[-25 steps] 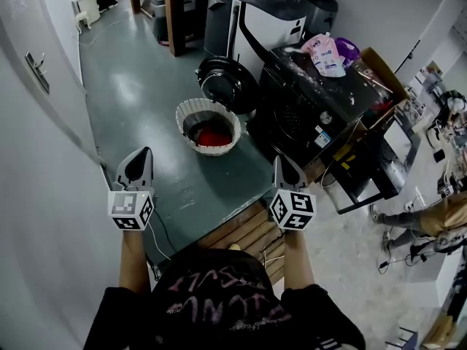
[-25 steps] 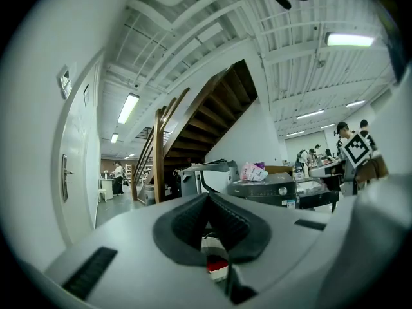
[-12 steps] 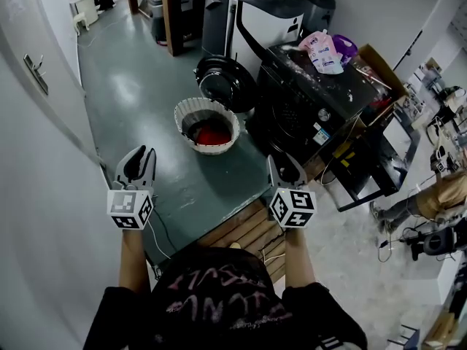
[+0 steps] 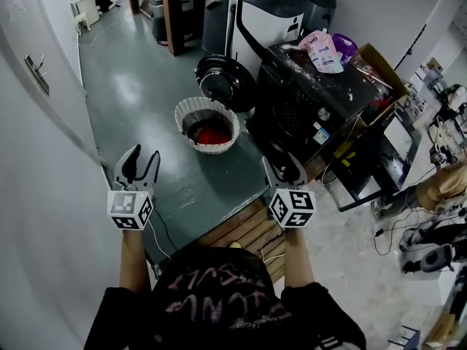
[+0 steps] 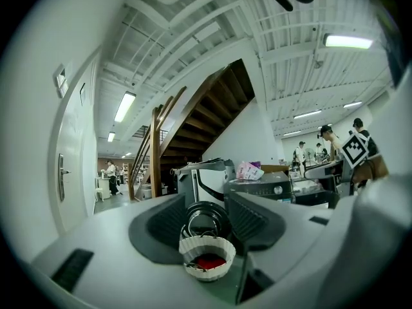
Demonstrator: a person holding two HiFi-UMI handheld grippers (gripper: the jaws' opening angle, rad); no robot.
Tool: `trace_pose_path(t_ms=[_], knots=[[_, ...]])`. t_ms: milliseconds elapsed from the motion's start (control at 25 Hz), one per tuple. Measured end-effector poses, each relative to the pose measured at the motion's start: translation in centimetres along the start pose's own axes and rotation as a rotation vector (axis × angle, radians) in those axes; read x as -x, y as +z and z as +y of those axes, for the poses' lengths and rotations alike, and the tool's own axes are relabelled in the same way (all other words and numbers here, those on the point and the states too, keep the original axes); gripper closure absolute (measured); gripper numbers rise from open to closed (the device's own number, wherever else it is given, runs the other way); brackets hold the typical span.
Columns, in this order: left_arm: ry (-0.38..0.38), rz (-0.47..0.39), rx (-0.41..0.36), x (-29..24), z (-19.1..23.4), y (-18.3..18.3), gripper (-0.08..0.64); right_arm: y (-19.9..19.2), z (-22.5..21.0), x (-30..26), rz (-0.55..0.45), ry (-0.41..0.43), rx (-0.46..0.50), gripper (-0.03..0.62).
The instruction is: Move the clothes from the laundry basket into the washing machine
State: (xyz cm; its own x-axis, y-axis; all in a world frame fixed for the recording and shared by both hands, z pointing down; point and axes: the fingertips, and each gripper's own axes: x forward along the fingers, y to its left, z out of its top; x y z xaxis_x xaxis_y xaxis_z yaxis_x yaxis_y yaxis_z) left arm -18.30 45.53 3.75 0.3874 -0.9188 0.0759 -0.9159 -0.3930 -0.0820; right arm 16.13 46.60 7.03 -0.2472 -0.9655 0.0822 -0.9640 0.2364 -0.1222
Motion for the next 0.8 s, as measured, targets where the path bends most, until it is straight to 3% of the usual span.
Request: trace_pose_path(t_ms=[280, 800], knots=[[-0.003, 0.01, 0.034, 0.2, -0.2, -1.3, 0.339, -0.2, -0.1, 0.3, -0.001, 0.012, -0.002, 0.288], [0.006, 0.015, 0.009, -1.4, -2.9, -0.2, 0.318, -0.4, -2.7, 0.2, 0.003, 0.02, -0.014, 0.287]])
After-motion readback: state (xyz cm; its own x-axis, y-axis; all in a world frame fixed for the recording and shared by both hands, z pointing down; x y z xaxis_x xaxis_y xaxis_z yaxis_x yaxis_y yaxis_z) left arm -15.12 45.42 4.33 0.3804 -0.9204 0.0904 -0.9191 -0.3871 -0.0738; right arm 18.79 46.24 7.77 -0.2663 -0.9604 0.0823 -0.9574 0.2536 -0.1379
